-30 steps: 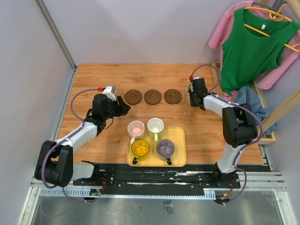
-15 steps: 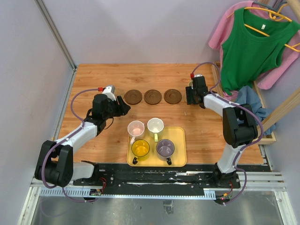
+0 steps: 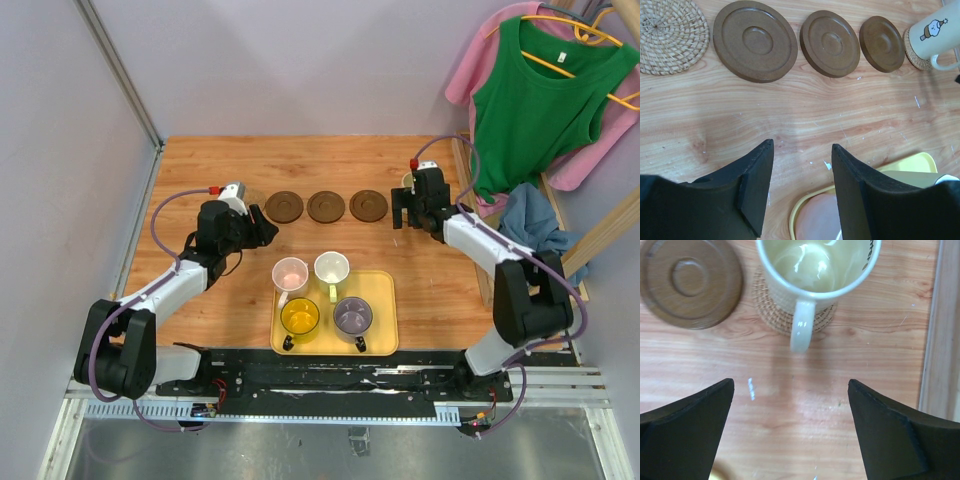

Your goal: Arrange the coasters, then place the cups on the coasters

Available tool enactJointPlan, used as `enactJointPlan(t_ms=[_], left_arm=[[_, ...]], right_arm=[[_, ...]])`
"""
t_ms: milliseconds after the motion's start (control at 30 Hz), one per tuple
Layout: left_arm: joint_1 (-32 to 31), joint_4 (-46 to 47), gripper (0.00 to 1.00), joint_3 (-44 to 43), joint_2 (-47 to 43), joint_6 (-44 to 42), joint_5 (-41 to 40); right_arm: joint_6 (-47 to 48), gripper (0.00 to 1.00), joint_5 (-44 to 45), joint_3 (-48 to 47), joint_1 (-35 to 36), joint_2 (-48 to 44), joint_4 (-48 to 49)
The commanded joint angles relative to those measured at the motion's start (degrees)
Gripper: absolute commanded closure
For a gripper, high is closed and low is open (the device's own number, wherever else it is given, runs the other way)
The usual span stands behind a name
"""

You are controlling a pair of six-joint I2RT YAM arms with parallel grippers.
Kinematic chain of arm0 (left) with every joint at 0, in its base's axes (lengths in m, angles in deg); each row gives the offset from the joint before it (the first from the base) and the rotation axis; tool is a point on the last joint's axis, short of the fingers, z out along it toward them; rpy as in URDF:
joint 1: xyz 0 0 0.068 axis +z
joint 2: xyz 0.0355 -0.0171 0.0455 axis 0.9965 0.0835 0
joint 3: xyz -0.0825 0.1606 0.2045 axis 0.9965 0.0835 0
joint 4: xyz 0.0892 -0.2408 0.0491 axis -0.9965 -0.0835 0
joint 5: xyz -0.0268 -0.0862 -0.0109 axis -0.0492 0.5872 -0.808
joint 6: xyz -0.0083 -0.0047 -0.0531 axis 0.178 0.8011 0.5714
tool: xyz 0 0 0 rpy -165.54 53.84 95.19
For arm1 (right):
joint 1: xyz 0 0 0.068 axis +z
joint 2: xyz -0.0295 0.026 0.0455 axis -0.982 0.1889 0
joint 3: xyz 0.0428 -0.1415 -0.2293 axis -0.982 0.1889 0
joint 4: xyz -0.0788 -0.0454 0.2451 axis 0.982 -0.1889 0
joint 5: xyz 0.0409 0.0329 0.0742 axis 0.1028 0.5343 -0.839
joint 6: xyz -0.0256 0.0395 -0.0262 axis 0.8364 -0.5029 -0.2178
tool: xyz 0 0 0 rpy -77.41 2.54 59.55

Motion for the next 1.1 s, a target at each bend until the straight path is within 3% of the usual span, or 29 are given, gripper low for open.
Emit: enactJointPlan(t_ms=[0,267,767,1067], left_arm=[[-0.39,2.1,0.46,0.53,-1.38,-0.07,0.56],[-0.39,2.02,0.46,1.07,-2.77,-0.06,0.89],[-1.5,-0.71,0.4,2.03,-5.92,-0.29,0.23],[-2.79,-2.26,0.36,3.51,-8.52,-0.09,-0.31]], right_arm=[[-3.05,0.02,1.28,2.81,3.16,-9.69,-2.11],[-6.71,0.02,-4.71,8.12,6.81,-23.87,-8.38],[-14.15,0.02,-1.52,15.54,31.94,-36.39,-19.94],[-20.75,0.02,4.5,18.81,47.12,-36.58,-23.16]])
